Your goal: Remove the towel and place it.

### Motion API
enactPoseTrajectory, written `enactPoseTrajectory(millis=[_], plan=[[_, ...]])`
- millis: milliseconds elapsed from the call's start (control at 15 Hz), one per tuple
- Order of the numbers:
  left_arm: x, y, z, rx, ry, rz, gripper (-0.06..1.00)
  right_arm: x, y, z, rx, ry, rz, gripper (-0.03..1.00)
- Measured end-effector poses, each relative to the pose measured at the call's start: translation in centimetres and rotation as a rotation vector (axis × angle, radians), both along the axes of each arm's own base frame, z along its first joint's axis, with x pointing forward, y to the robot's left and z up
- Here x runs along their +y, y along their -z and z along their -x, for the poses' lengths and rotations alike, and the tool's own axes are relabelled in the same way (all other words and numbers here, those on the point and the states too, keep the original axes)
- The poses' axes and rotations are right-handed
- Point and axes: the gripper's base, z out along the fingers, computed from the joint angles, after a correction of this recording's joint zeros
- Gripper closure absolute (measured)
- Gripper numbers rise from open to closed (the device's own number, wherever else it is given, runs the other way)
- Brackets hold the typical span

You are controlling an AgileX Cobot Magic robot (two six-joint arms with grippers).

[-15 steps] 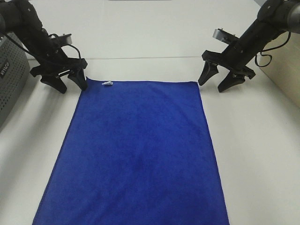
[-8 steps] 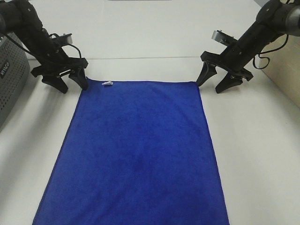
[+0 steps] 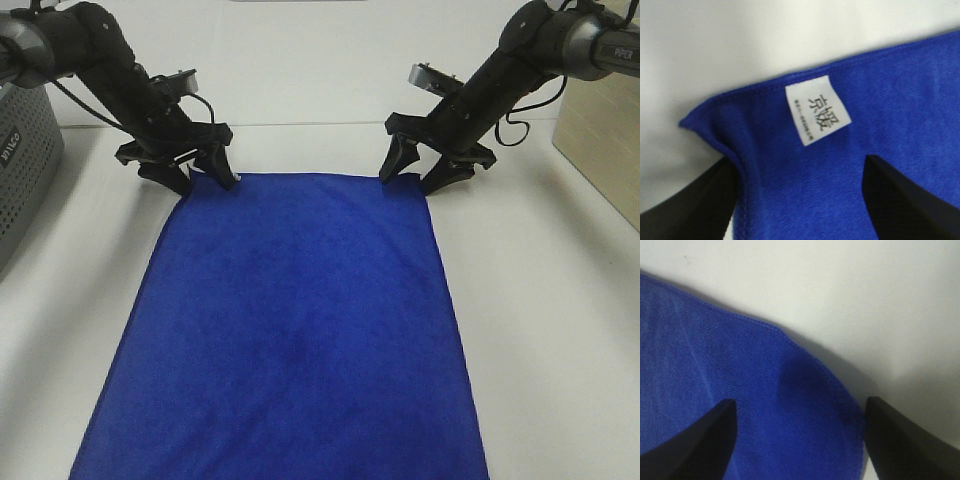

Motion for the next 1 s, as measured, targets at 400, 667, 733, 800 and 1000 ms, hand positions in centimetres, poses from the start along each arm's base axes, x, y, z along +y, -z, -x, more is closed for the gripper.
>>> enactPoseTrajectory(millis=[400, 667, 733, 800, 1000], plan=[[-1.8, 0.1, 0.3, -0.011, 0.024, 0.008, 0.27, 1.1, 0.1, 0.1, -0.017, -0.022, 0.016, 0.31], [-1.8, 0.1, 0.3, -0.012, 0.024, 0.008, 0.29, 0.9, 0.2, 0.0, -0.031, -0.03, 0.05, 0.38], [-1.8, 0.1, 0.3, -0.013, 0.023, 0.008, 0.31, 0.9, 0.2, 0.0, -0.037, -0.033, 0.061, 0.42], [-1.8, 0.1, 0.2, -0.016, 0.022, 0.007, 0.35, 0.8, 0.3, 0.0, -0.043, -0.033, 0.068, 0.47], [-1.8, 0.4, 0.2, -0.012, 0.022, 0.006, 0.46, 0.7, 0.5, -0.6, -0.099, -0.007, 0.086, 0.63]])
